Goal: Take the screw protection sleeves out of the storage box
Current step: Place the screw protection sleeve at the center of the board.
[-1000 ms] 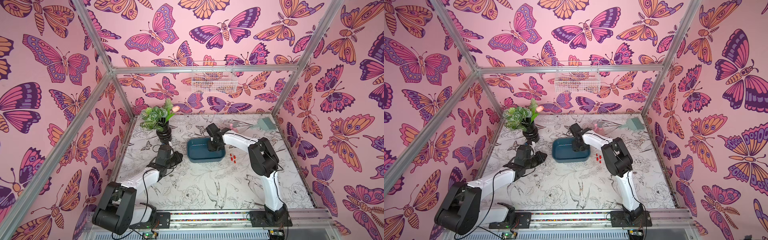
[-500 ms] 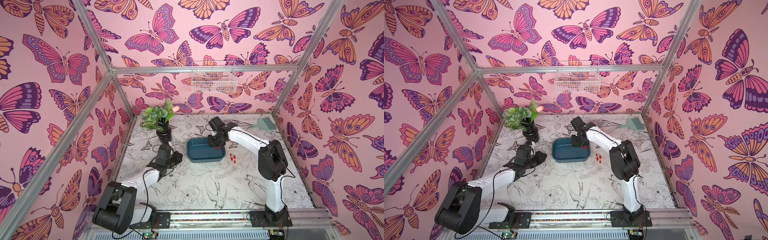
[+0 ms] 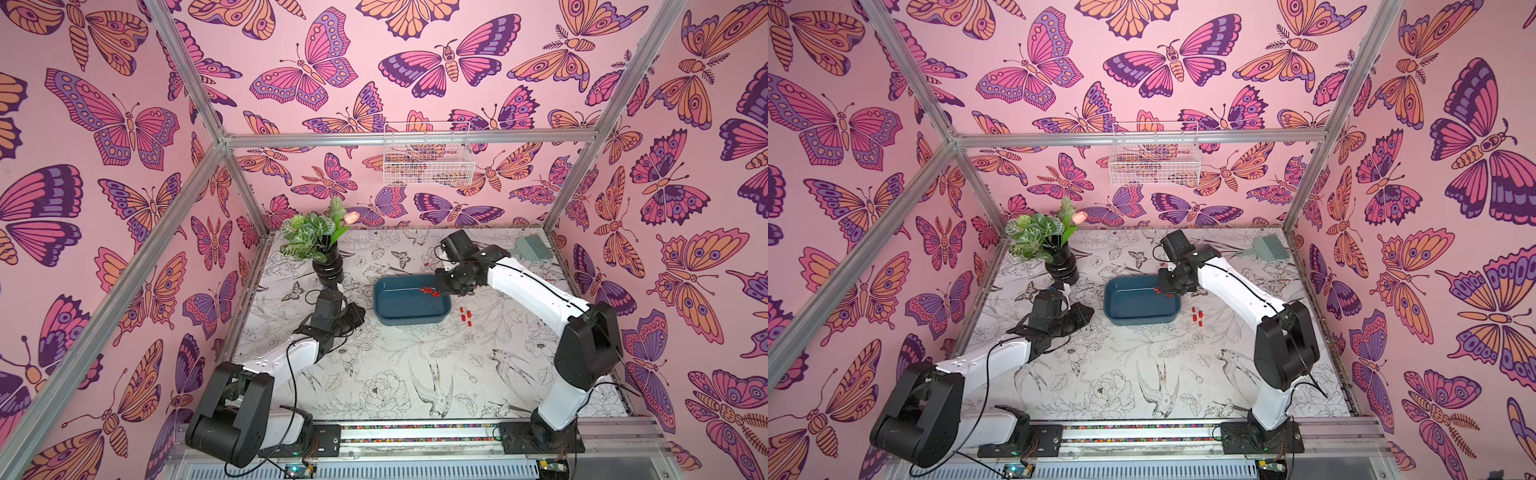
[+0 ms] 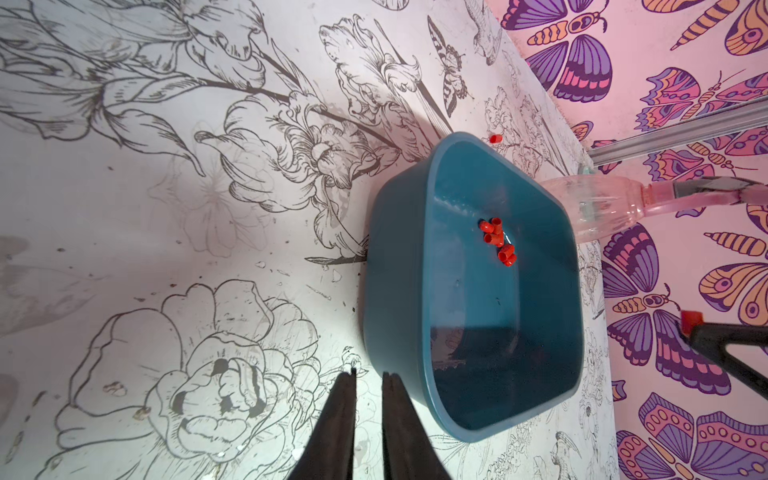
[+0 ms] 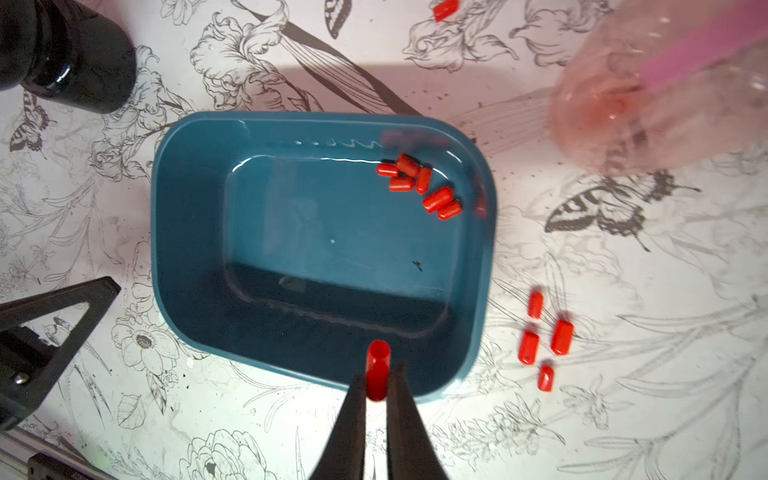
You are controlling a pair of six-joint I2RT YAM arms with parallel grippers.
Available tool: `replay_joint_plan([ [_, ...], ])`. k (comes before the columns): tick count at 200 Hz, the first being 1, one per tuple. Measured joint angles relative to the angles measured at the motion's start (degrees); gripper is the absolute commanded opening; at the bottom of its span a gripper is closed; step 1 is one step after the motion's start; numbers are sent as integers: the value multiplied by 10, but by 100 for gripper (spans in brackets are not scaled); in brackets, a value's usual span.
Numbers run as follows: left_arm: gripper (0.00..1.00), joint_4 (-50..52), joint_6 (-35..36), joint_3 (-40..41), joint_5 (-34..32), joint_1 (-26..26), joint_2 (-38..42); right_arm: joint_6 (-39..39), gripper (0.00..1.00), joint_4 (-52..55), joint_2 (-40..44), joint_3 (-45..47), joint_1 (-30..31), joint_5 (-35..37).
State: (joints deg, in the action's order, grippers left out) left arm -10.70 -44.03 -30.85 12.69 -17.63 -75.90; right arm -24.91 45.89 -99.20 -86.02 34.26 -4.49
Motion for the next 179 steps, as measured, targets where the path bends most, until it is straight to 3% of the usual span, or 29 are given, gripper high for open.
replay_joint_plan([
  [92,18,0,0,0,4,1,-1,28,13,5,97,155,-99,-14],
  [179,18,0,-4,0,11,2,-11,42,13,-48,38,205,-127,-27],
])
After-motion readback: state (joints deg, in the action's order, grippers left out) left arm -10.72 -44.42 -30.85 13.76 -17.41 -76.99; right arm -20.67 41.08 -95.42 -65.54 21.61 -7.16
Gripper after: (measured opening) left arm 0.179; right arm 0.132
